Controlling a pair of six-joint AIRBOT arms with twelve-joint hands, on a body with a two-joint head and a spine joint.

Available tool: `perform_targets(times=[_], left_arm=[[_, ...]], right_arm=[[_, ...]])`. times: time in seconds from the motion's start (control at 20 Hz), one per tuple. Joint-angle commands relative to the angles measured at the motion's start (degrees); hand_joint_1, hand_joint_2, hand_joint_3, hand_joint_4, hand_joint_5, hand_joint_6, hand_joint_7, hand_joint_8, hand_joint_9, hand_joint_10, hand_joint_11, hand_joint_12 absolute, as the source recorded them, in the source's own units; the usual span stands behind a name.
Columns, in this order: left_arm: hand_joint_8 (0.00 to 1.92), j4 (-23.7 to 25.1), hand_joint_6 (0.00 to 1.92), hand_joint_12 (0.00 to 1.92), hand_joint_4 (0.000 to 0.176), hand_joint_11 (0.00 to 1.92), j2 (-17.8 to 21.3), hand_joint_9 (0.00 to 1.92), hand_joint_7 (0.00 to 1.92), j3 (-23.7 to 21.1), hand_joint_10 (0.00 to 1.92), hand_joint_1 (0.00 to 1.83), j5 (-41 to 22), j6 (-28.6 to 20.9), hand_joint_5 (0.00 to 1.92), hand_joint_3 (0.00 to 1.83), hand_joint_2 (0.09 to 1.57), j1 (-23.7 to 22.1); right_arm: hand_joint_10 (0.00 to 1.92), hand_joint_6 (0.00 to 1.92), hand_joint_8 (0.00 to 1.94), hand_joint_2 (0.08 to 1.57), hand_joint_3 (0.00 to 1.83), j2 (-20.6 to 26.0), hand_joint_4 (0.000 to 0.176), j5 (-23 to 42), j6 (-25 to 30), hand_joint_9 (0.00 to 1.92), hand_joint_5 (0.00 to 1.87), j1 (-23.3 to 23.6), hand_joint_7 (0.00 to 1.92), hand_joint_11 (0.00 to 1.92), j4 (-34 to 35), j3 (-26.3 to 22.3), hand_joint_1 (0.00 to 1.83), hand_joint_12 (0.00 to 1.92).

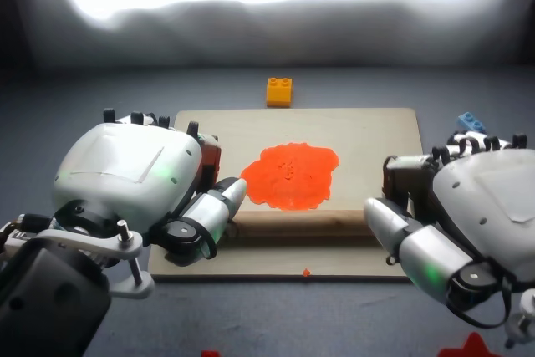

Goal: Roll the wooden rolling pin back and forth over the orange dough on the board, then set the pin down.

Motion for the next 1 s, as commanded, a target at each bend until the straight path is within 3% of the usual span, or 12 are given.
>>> perform_targets(times=[0.0,0.05,0.1,0.35,0.55,0.8,0.95], left_arm=[[0.0,3.86,0.0,0.0,0.0,0.0,-0.18,0.0,0.0,0.28,0.0,0.0,-4.78,0.01,0.01,0.22,1.25,-0.34],[0.0,3.87,0.0,0.0,0.0,0.0,-0.31,0.0,0.0,0.47,0.0,0.0,-4.78,0.01,0.01,0.22,1.25,-0.32],[0.0,3.88,0.0,0.0,0.0,0.0,-0.4,0.0,0.0,0.62,0.0,0.0,-4.82,0.01,0.0,0.04,1.35,-0.28],[0.0,3.91,0.0,0.0,0.0,0.0,-1.3,0.0,0.0,1.09,0.0,0.0,-6.33,-0.1,0.01,0.02,1.35,0.57],[0.01,5.96,0.02,0.0,0.0,0.0,-4.08,0.0,0.04,2.27,0.0,0.0,-9.61,-3.12,0.05,0.01,1.34,3.81],[0.01,9.04,0.01,0.0,0.0,0.0,-7.7,0.0,0.04,4.28,0.0,0.0,-14.46,-5.57,0.05,0.0,1.33,7.33],[0.01,11.9,0.01,0.0,0.0,0.0,-10.19,0.0,0.04,7.05,0.0,0.0,-16.61,-8.27,0.05,0.0,1.34,10.09]], right_arm=[[0.08,0.07,0.06,1.48,0.24,-0.11,0.0,5.76,0.75,0.03,0.06,0.79,0.07,0.0,-4.79,0.26,0.0,0.12],[0.08,0.07,0.06,1.48,0.24,-0.4,0.0,6.4,1.45,0.03,0.06,1.08,0.07,0.0,-4.79,0.46,0.0,0.12],[0.02,0.02,0.01,1.57,0.14,-0.61,0.0,6.92,1.65,0.04,0.08,1.39,0.08,0.0,-4.79,0.58,0.0,0.05],[0.01,0.01,0.0,1.57,0.1,-0.63,0.0,6.57,-0.04,0.04,0.11,1.16,0.09,0.0,-4.8,0.91,0.0,0.07],[0.0,0.0,0.0,1.57,0.11,-2.13,0.0,4.01,-0.03,0.05,0.12,-0.09,0.11,0.0,-4.79,3.94,0.0,0.06],[0.0,0.0,0.0,1.57,0.07,-8.91,0.0,4.15,-0.69,0.08,0.13,-0.05,0.12,0.0,-4.79,8.53,0.0,0.09],[0.0,0.0,0.0,1.52,0.01,-13.1,0.0,6.05,-2.42,0.03,0.1,0.63,0.09,0.0,-4.46,10.97,0.0,0.0]])
